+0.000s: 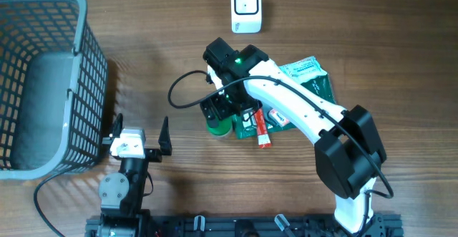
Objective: Scan the item barcode
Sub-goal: 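Swing the right gripper over the pile toward the green-lidded jar, then lower the right gripper around the green-lidded jar and close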
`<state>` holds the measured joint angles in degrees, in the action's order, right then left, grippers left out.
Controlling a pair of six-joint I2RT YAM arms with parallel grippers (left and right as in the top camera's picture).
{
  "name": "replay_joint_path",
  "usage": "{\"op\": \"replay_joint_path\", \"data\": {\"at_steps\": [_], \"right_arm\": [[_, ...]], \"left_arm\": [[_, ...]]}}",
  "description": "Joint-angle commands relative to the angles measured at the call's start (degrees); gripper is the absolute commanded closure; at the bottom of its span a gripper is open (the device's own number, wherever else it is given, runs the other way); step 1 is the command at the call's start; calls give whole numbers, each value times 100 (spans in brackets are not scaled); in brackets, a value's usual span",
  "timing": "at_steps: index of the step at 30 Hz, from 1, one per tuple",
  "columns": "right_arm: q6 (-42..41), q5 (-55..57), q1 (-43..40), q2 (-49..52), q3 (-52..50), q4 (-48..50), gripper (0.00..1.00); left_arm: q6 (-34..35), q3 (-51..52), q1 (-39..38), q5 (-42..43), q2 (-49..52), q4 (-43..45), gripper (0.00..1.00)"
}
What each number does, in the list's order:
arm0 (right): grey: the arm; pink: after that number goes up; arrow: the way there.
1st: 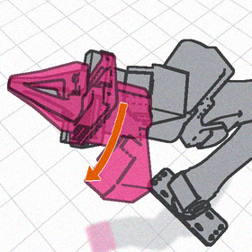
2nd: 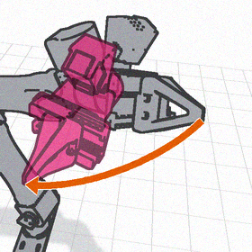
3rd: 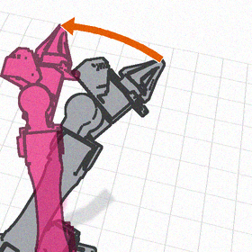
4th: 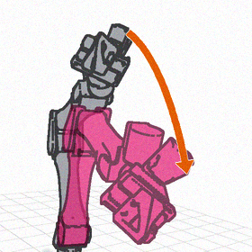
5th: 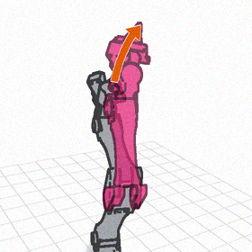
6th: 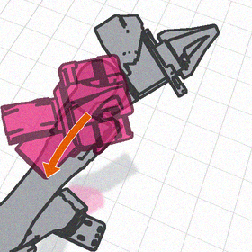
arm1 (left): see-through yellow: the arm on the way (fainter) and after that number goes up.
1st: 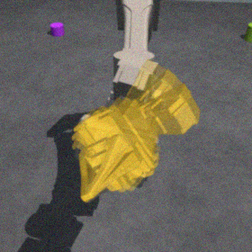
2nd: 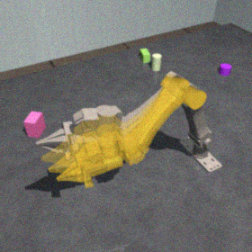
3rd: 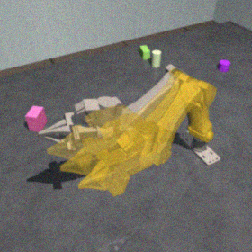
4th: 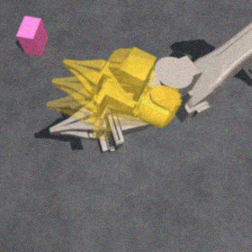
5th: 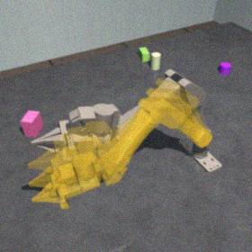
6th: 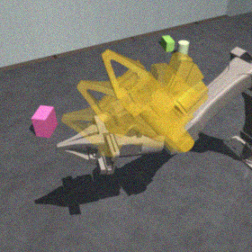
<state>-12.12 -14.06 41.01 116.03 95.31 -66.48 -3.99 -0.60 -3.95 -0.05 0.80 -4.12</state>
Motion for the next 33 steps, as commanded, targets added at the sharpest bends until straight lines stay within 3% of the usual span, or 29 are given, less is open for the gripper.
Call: {"op": "replay_joint_path", "data": {"at_steps": [1, 7, 9, 13, 21, 27, 33], "right_arm": [[136, 133, 4, -118, 289, -275, 1], [-1631, 109, 7, -210, 1058, -861, 1], [-2496, 118, 7, -214, 1060, -861, 0], [-3344, 632, 9, -177, 997, -883, 0], [-2105, 1119, 352, -109, 994, -837, 0], [284, 1108, 356, -107, 767, -752, 0], [1377, 85, 376, -107, 240, -232, 0]], "left_arm": [[33, 28, 22, 90, -52, -17, 0], [33, 28, 22, 90, -52, -17, 0], [33, 28, 22, 90, -52, -17, 0], [33, 28, 22, 90, -52, -17, 0], [33, 28, 22, 90, -52, -17, 0], [33, 28, 22, 90, -52, -17, 0], [33, 28, 22, 90, -52, -17, 0]]}}
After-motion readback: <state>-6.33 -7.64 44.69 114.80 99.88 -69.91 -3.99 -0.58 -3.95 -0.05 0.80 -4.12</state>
